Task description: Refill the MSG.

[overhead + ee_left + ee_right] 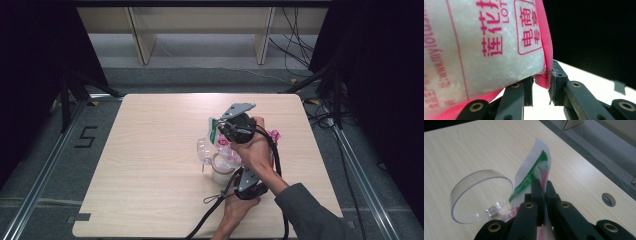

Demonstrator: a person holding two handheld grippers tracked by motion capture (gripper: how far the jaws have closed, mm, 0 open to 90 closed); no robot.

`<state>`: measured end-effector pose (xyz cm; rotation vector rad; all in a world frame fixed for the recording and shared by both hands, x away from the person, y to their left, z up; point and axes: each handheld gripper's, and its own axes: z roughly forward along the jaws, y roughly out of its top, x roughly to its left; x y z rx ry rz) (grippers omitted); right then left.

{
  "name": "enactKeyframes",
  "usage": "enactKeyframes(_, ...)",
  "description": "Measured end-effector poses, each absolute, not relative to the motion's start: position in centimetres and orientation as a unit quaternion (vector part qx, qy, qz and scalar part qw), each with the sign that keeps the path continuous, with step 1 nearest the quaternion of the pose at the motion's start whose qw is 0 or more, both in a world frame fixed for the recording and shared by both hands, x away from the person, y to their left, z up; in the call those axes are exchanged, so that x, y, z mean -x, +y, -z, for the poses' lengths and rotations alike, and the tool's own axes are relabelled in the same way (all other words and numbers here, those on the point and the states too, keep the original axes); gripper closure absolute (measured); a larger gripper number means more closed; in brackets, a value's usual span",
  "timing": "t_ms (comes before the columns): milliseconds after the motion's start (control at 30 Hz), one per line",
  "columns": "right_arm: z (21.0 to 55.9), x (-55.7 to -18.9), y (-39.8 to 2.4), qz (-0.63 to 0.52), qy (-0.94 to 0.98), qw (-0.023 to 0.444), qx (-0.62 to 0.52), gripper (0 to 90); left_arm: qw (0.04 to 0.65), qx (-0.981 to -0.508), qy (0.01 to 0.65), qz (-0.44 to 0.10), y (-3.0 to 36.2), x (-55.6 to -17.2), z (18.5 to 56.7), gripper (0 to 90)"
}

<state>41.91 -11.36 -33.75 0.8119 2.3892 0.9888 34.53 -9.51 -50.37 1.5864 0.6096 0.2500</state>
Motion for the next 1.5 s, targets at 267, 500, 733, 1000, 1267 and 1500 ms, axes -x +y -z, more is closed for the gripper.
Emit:
enactKeyframes(267,33.6,-41.4,-13.2,-0.388,0.847,0.206,-0.3,90.0,0.621,-0.728,0.264,-0.116,-9.4,-34.6,50.8,73.8)
enactKeyframes(500,33.5,-41.0,-14.9,-0.43,0.824,0.201,-0.309,90.0,0.597,-0.742,0.266,-0.147,-8.5,-34.6,50.9,72.4)
enactKeyframes(733,33.5,-40.0,-16.7,-0.489,0.793,0.182,-0.316,90.0,0.573,-0.759,0.27,-0.152,-7.6,-34.6,51.1,67.4)
enactKeyframes(1000,34.2,-39.3,-18.5,-0.536,0.756,0.163,-0.337,90.0,0.555,-0.769,0.278,-0.154,-7.1,-34.3,51.4,56.9)
enactKeyframes(1267,35.0,-38.8,-20.3,-0.566,0.73,0.166,-0.345,90.0,0.547,-0.77,0.296,-0.143,-6.2,-33.9,51.6,49.3)
enactKeyframes(1500,35.5,-38.3,-21.3,-0.586,0.71,0.153,-0.36,90.0,0.544,-0.77,0.301,-0.144,-6.1,-33.5,51.6,44.1)
